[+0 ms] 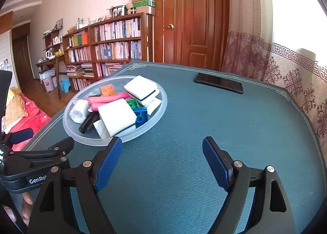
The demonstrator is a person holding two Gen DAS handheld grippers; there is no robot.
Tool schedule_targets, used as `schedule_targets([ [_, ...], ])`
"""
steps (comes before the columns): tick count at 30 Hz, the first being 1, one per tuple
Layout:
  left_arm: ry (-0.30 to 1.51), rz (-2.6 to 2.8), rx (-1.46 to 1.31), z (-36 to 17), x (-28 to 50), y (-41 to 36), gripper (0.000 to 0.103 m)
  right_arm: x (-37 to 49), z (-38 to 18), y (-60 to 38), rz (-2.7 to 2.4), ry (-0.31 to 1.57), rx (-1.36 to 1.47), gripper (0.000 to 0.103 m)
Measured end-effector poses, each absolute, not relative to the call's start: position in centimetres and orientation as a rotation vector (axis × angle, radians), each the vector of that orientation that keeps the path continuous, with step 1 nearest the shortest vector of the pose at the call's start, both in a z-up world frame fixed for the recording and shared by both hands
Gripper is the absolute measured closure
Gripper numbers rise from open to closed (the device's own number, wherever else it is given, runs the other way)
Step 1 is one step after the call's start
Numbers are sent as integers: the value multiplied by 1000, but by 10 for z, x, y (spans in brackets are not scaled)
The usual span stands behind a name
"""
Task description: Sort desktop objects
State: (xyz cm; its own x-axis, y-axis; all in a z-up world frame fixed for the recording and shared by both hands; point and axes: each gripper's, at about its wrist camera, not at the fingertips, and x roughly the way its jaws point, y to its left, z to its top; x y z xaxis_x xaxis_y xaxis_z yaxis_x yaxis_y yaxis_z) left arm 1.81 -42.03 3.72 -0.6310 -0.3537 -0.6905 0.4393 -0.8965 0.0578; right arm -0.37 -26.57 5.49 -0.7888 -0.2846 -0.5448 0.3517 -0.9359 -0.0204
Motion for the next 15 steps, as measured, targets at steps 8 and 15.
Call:
schedule_targets([
  [8, 141, -2578, 1189, 13, 11, -375, 0, -21, 43, -195, -2821, 120, 937, 19],
  [15, -7, -2722, 1282, 9, 2, -301, 0, -27, 26, -117, -2954, 181, 1075, 19],
])
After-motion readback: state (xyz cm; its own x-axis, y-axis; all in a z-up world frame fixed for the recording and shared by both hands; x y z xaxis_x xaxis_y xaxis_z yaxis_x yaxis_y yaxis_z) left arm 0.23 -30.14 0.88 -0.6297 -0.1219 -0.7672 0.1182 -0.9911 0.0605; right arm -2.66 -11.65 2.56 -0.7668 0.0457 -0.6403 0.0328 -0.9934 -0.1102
